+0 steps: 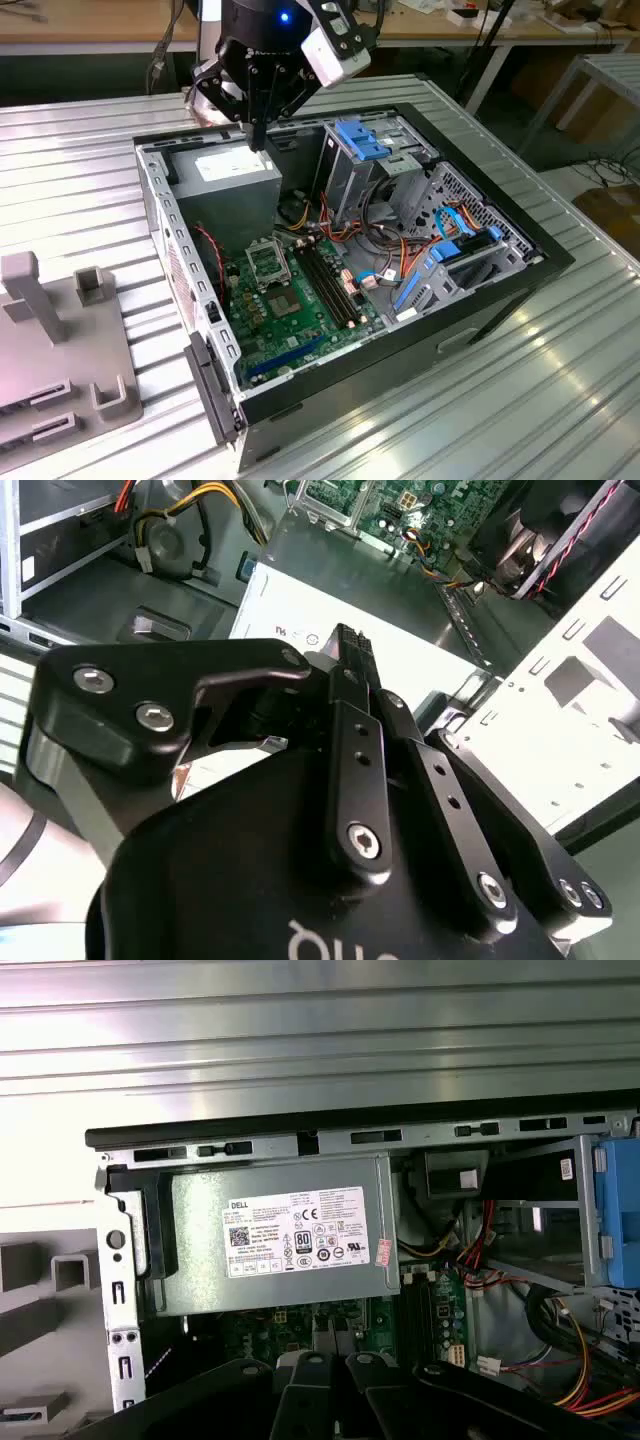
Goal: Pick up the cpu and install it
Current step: 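Reach for the cpu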
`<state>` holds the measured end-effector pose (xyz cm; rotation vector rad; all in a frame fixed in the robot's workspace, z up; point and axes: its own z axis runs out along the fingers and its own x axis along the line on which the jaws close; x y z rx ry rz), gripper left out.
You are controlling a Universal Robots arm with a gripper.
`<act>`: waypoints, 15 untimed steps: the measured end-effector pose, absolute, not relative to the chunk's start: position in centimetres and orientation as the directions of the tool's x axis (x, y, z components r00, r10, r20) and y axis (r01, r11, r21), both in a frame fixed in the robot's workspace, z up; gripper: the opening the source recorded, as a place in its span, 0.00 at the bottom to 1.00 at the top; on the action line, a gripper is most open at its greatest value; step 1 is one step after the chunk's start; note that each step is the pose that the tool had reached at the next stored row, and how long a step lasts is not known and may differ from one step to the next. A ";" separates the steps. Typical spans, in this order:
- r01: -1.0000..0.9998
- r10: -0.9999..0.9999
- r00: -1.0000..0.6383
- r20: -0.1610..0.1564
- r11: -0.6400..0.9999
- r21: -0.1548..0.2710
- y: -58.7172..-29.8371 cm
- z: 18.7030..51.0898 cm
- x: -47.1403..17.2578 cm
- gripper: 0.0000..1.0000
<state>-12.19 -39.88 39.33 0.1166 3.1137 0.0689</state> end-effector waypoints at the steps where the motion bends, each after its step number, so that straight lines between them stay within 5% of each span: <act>1: 0.074 0.075 -0.997 -0.023 0.996 0.045 -39.9 39.3 -12.2 0.12; 15: 0.074 0.075 -0.997 -0.022 0.996 0.045 -39.9 39.3 -13.0 0.12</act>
